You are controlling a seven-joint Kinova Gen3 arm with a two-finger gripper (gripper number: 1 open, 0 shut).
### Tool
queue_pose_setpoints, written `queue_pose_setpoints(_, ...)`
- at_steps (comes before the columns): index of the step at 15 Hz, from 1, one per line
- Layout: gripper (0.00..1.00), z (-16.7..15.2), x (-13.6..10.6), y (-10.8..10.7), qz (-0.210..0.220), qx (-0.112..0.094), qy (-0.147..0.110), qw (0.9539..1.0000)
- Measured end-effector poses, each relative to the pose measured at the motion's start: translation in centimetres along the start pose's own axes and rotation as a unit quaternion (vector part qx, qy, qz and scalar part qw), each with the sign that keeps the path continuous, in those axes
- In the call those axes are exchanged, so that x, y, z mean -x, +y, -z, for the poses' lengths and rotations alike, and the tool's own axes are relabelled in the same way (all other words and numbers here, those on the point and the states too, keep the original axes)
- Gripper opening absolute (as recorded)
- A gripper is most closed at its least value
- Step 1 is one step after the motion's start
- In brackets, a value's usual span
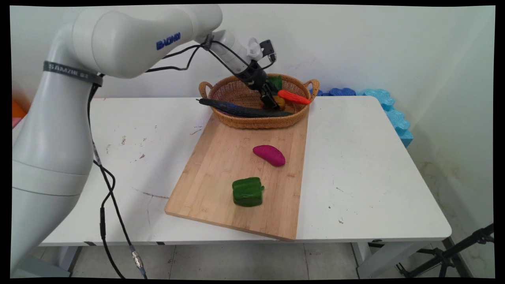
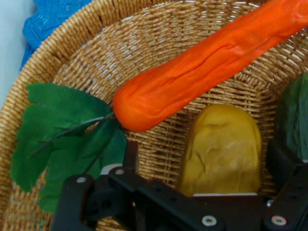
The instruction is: Pick up the potato from the vegetable basket, then place the picked object on the cutting board
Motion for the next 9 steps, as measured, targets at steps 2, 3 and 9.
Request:
queue_pose_setpoints(2,1.0,-0.38,0.06,-0.05,0.003,0.003,-0.002,1.0)
queue_pose_setpoints(3,1.0,-0.52,0.08,-0.05,0.004,0.005,-0.002,1.0)
queue_pose_setpoints(9,0.0,-0.96,0.26,0.05,0.007,0.011,-0.008,0.9999)
